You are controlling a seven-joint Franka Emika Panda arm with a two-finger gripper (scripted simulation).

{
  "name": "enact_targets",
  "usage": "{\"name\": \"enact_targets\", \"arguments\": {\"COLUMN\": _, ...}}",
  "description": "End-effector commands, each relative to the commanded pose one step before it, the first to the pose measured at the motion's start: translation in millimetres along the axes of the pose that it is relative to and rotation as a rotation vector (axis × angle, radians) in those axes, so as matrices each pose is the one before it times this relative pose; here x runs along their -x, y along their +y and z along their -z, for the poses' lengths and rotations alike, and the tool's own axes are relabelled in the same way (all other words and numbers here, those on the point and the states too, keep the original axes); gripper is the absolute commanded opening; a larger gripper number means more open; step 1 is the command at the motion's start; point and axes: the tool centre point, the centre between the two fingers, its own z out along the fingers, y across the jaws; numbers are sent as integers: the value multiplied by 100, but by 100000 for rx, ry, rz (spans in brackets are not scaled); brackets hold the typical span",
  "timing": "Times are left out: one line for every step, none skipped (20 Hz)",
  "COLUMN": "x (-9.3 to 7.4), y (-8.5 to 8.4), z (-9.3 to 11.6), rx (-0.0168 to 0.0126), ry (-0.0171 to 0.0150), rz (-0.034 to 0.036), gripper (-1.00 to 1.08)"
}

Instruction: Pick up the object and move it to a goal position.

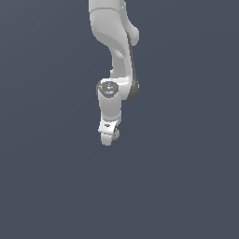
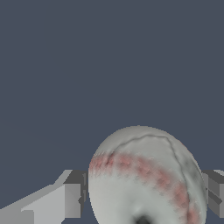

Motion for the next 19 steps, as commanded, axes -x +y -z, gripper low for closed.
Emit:
{"name": "enact_targets", "arguments": {"x": 3072, "y": 16, "z": 442, "rx": 208, "ry": -1, "rz": -102, "gripper": -100}}
{"name": "enact_targets", "arguments": {"x": 1179, "y": -4, "z": 141, "rx": 0, "ry": 0, "rz": 0, "gripper": -100}}
{"name": "enact_targets", "arguments": {"x": 1118, "y": 0, "z": 134, "rx": 0, "ry": 0, "rz": 0, "gripper": -100}}
{"name": "enact_targets", "arguments": {"x": 1045, "y": 6, "z": 125, "rx": 0, "ry": 0, "rz": 0, "gripper": -100}}
{"name": "enact_targets", "arguments": {"x": 962, "y": 14, "z": 93, "rx": -43, "ry": 13, "rz": 20, "gripper": -100}}
{"name": "enact_targets", "arguments": {"x": 902, "y": 16, "z": 109, "rx": 0, "ry": 0, "rz": 0, "gripper": -100}}
{"name": "enact_targets", "arguments": {"x": 834, "y": 18, "z": 101, "rx": 0, "ry": 0, "rz": 0, "gripper": -100}}
{"name": "enact_targets", "arguments": {"x": 766, "y": 19, "z": 93, "rx": 0, "ry": 0, "rz": 0, "gripper": -100}}
{"name": "enact_targets", "arguments": {"x": 699, "y": 19, "z": 85, "rx": 0, "ry": 0, "rz": 0, "gripper": -100}}
{"name": "enact_targets", "arguments": {"x": 631, "y": 20, "z": 76, "rx": 0, "ry": 0, "rz": 0, "gripper": -100}}
{"name": "enact_targets", "arguments": {"x": 564, "y": 22, "z": 68, "rx": 0, "ry": 0, "rz": 0, "gripper": -100}}
{"name": "enact_targets", "arguments": {"x": 496, "y": 24, "z": 60, "rx": 0, "ry": 0, "rz": 0, "gripper": -100}}
{"name": "enact_targets", "arguments": {"x": 414, "y": 30, "z": 30, "rx": -39, "ry": 10, "rz": 28, "gripper": -100}}
{"name": "enact_targets", "arguments": {"x": 361, "y": 29, "z": 44, "rx": 0, "ry": 0, "rz": 0, "gripper": -100}}
{"name": "enact_targets", "arguments": {"x": 294, "y": 32, "z": 36, "rx": 0, "ry": 0, "rz": 0, "gripper": -100}}
{"name": "enact_targets", "arguments": {"x": 227, "y": 33, "z": 28, "rx": 0, "ry": 0, "rz": 0, "gripper": -100}}
{"name": "enact_targets", "arguments": {"x": 160, "y": 31, "z": 19, "rx": 0, "ry": 0, "rz": 0, "gripper": -100}}
{"name": "enact_targets", "arguments": {"x": 94, "y": 24, "z": 11, "rx": 0, "ry": 0, "rz": 0, "gripper": -100}}
{"name": "enact_targets", "arguments": {"x": 30, "y": 9, "z": 4, "rx": 0, "ry": 0, "rz": 0, "gripper": -100}}
